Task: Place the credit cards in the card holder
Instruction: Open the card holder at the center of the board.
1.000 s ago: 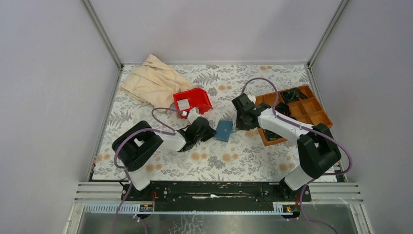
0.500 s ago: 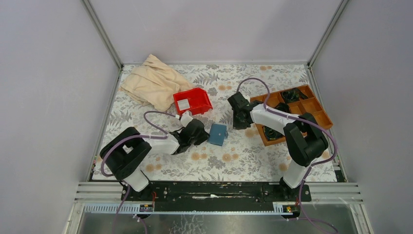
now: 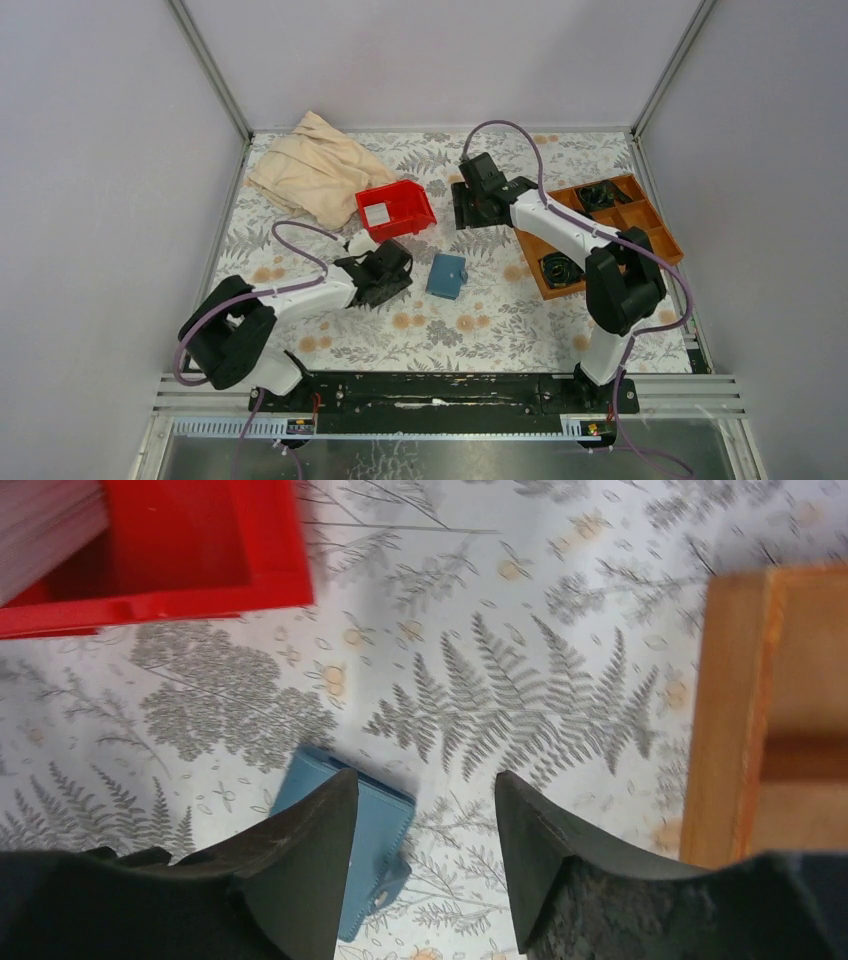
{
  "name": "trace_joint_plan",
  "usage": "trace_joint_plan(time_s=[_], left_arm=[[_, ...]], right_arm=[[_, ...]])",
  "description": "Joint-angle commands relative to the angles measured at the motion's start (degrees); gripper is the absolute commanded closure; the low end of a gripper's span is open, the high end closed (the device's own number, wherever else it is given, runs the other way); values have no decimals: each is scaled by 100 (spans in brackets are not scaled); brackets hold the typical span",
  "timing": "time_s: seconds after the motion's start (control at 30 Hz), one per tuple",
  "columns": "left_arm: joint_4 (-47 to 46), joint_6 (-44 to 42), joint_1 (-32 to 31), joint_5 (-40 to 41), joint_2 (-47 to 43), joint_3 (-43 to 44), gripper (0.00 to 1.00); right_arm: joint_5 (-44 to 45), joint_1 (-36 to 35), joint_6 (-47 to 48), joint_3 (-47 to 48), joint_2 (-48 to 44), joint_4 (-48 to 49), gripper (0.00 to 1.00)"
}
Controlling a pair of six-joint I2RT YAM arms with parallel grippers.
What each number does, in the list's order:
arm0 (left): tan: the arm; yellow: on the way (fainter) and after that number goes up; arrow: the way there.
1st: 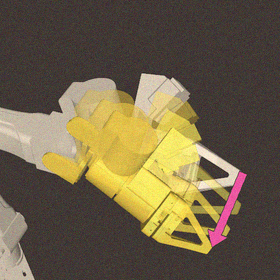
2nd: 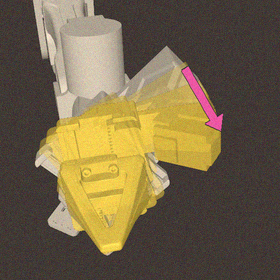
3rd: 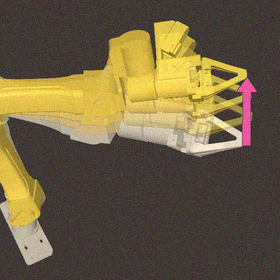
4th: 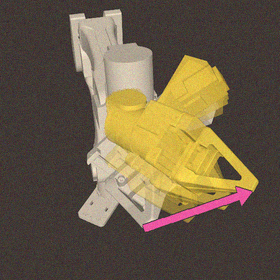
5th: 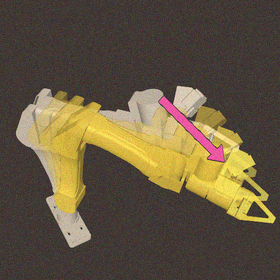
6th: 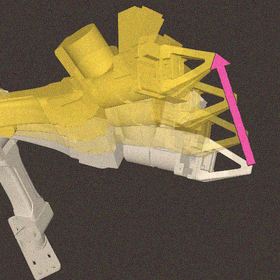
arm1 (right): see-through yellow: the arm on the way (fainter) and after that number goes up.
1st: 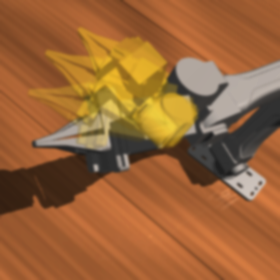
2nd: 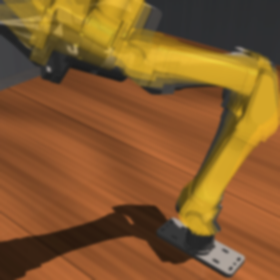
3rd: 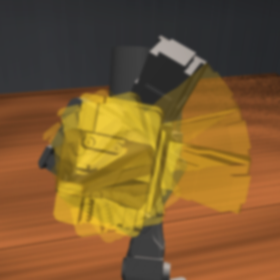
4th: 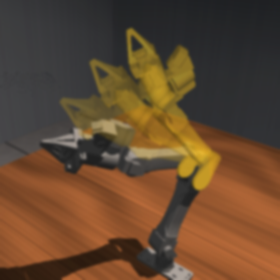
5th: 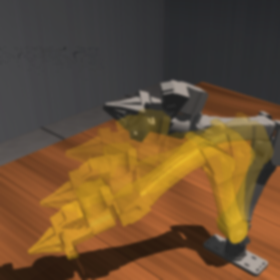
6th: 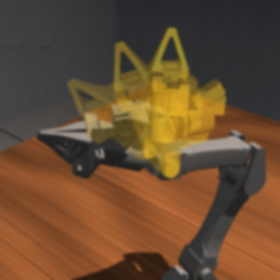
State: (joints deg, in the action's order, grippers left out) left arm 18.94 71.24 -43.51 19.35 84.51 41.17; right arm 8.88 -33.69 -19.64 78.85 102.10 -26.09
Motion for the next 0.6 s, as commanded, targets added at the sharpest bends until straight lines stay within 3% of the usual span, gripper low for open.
trace_joint_plan(time_s=[0.0,0.23,0.57], left_arm=[[733,558,350,201,-436,-52,32],[-426,1243,914,451,-1439,-845,34],[-1244,1646,1591,-9,-1049,-958,34]], right_arm=[[-958,16,955,538,295,354,40],[-1914,-48,1876,1281,875,419,35],[-2300,-287,2588,2201,1713,407,23]])
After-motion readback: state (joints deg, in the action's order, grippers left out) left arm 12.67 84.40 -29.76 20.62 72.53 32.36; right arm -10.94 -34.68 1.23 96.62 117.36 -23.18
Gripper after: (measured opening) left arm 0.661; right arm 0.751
